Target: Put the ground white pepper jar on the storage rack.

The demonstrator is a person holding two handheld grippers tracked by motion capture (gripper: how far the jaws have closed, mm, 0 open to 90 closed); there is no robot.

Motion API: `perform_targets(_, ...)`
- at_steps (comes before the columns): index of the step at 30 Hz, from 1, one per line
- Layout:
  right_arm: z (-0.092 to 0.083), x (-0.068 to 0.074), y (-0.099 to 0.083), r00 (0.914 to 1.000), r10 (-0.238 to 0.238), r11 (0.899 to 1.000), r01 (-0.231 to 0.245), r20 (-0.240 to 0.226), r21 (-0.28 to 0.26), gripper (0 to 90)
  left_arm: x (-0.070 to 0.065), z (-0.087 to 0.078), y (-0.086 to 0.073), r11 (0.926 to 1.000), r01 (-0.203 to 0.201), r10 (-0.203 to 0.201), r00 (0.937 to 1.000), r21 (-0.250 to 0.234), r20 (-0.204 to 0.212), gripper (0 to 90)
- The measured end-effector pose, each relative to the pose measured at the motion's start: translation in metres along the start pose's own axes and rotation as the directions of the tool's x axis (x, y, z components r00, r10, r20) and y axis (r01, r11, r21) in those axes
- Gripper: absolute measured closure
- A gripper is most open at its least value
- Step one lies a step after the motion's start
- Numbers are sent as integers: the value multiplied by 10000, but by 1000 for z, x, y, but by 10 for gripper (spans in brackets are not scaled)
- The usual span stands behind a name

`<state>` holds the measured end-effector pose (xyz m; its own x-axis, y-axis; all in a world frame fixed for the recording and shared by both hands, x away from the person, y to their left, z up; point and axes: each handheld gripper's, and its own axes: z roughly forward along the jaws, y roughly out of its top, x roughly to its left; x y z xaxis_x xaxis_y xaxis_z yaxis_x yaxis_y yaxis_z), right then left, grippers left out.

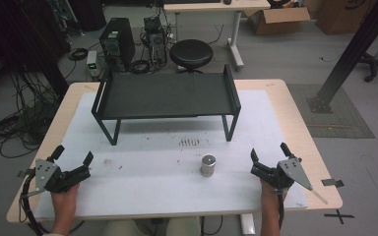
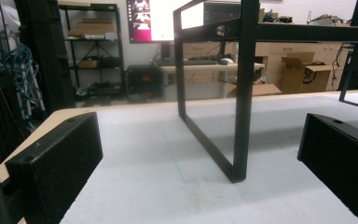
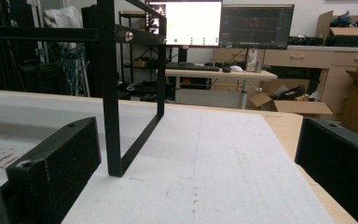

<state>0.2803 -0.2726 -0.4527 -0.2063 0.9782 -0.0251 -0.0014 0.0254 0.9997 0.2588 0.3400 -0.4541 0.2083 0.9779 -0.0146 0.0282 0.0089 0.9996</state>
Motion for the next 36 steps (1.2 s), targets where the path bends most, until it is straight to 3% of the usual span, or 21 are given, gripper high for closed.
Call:
perform_targets(3, 1, 1, 0, 9999, -108, 9999, 108, 1, 55, 0, 0, 0, 0, 10000, -19, 19, 10000, -4, 0, 2)
perform_targets(10, -1, -2, 1, 9993, 378, 9993, -378, 20, 16, 0, 0, 0, 0, 10000, -57, 57, 10000, 15, 3, 2)
perform_targets(31, -6, 4, 21, 9995, 111, 9999, -111, -288, 19, 0, 0, 0, 0, 10000, -76, 76, 10000, -5, -1, 2)
perform_targets(36, -7, 9, 27, 9980, 115, 9999, -112, -620, 61, 0, 0, 0, 0, 10000, -73, 73, 10000, -7, -2, 2)
